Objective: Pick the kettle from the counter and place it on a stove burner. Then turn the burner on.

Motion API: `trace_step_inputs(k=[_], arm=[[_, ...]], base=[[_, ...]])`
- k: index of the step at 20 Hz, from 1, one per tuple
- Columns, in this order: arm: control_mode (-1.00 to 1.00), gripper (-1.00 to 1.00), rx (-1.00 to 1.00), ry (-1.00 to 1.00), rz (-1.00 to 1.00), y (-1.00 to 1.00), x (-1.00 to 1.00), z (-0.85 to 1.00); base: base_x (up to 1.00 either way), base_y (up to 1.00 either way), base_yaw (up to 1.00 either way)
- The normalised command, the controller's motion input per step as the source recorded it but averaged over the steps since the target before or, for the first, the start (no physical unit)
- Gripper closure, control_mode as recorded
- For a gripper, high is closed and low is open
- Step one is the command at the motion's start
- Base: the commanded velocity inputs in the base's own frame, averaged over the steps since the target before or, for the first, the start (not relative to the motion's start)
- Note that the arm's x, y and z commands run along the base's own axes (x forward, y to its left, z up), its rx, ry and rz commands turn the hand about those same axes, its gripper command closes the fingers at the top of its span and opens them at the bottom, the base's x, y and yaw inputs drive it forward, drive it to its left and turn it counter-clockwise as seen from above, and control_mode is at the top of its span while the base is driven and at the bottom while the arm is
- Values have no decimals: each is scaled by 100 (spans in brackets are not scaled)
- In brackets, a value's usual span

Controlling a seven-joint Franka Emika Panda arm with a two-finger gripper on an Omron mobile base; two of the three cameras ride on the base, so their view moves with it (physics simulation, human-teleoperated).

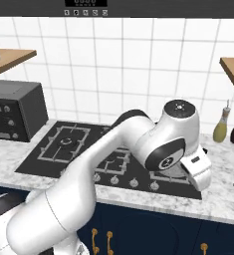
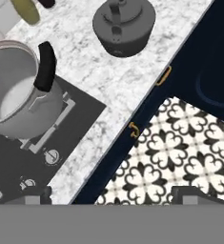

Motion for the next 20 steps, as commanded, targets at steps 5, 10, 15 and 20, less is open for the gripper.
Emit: trace_step_inputs(k=[5,10,15,20], arm=[[-100,-100,3,-3,-13,-100,21,-5],[-100,-100,10,0,-2,-100,59,-20],[-100,-100,13,0,0,-100,98,-23],[-100,-100,3,1,1,-38,18,-4]], base=[[0,0,0],[0,0,0],[0,0,0],[0,0,0]])
